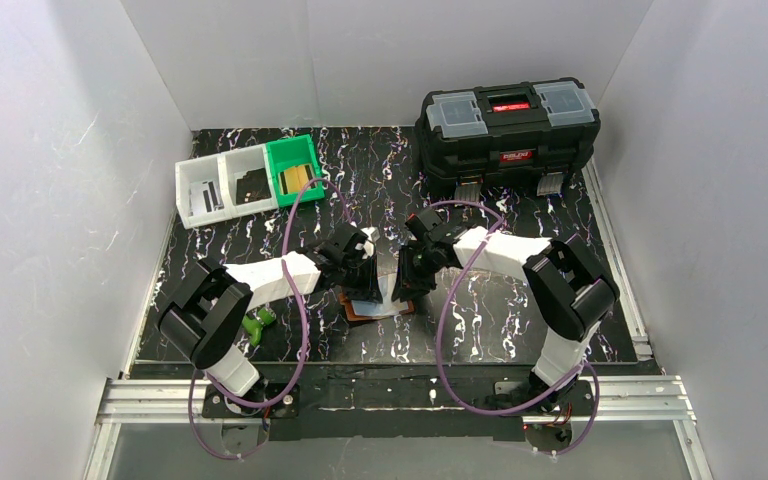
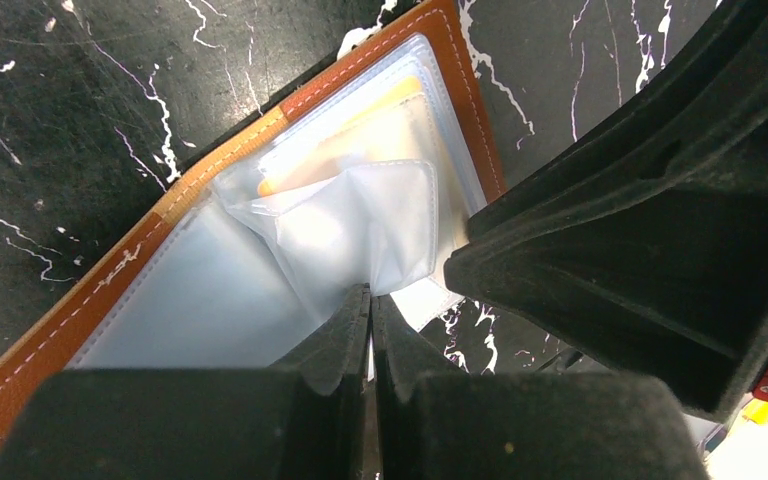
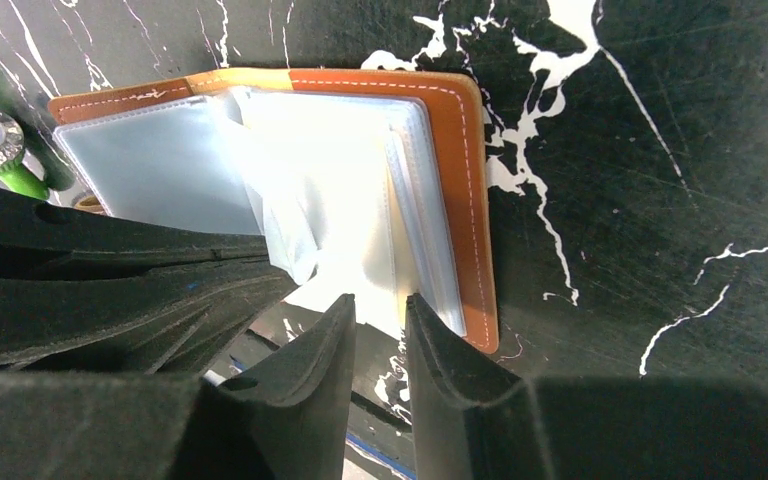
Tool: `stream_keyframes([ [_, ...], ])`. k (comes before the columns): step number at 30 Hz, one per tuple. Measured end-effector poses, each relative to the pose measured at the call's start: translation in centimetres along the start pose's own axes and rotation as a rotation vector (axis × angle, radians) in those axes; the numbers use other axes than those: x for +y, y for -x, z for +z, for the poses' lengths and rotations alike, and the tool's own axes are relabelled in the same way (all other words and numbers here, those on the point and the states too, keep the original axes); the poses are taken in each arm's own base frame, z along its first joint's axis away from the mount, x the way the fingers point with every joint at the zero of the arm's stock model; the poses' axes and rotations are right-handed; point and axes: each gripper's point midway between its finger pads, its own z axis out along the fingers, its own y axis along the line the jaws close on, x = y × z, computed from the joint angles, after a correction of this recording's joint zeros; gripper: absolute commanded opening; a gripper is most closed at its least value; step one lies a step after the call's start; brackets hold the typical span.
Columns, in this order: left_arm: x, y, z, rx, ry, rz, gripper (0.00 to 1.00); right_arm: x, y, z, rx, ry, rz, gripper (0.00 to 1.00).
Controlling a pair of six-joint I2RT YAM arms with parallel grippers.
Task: Take the credit cards out of the card holder
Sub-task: Remove the credit card from the card holder.
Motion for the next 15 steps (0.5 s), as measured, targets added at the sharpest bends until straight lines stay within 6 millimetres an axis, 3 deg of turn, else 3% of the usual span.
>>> stream_keyframes([
  [10, -0.26, 0.08, 0.0, -0.002, -0.015, 0.003, 0.0, 0.53, 0.11, 0.34, 0.014, 0.02, 0.013, 0.32],
  [15, -0.34, 0.13, -0.01, -0.002, -0.021, 0.003, 0.0, 0.73, 0.1, 0.6, 0.021, 0.033, 0.019, 0.2],
])
